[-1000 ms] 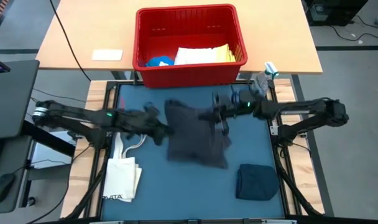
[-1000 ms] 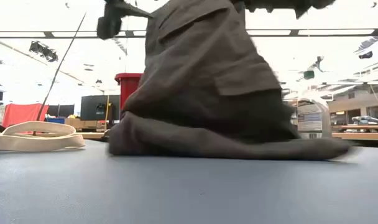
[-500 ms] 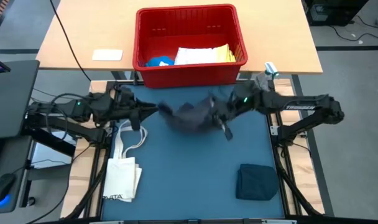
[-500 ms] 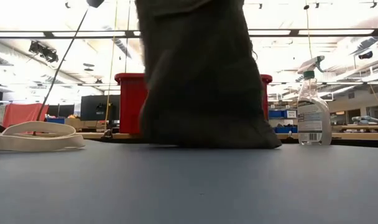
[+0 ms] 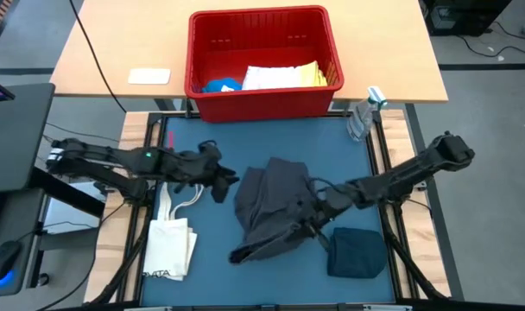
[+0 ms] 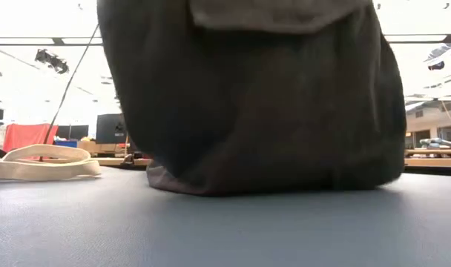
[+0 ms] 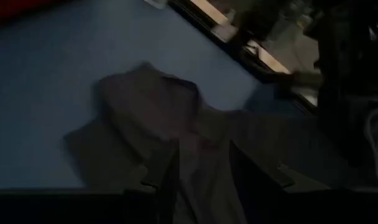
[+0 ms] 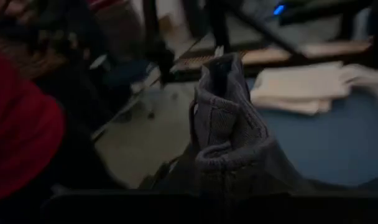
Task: Fold Laundry from Bin
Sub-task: Fold the gray blue shorts
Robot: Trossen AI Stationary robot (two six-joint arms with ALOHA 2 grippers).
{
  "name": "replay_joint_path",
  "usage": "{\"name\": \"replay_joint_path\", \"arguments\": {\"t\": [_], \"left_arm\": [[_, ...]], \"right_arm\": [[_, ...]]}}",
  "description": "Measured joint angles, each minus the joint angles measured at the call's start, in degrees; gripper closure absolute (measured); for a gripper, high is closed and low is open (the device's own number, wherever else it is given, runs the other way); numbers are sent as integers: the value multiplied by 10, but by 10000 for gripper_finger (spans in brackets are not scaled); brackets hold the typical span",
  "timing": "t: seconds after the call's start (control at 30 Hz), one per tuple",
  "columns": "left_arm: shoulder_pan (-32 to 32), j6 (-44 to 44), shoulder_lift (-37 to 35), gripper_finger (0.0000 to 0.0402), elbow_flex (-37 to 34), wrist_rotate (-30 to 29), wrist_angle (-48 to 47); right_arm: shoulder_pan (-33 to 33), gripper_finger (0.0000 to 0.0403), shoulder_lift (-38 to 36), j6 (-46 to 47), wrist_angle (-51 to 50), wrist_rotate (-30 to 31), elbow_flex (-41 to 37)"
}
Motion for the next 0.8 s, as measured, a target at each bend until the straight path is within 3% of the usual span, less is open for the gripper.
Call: {"name": "replay_joint_path", "arguments": {"t": [0.1, 0.3, 0.5, 0.67, 0.8], "left_arm": [[4, 18, 30, 257, 0, 16, 33], [16, 88, 44, 257, 0, 55, 165], [25, 184, -3, 257, 30, 49, 155], [44, 225, -38, 244, 46, 35, 147], [60, 228, -25, 194, 46, 33, 160]], "right_arm": [[17, 377, -44, -12, 11, 84, -1], [-23, 377, -123, -22, -59, 133, 35], [-57, 377, -219, -33, -147, 226, 66], [-95, 377, -270, -65, -161, 202, 72], [-121, 377, -279, -69, -166, 153, 72]]}}
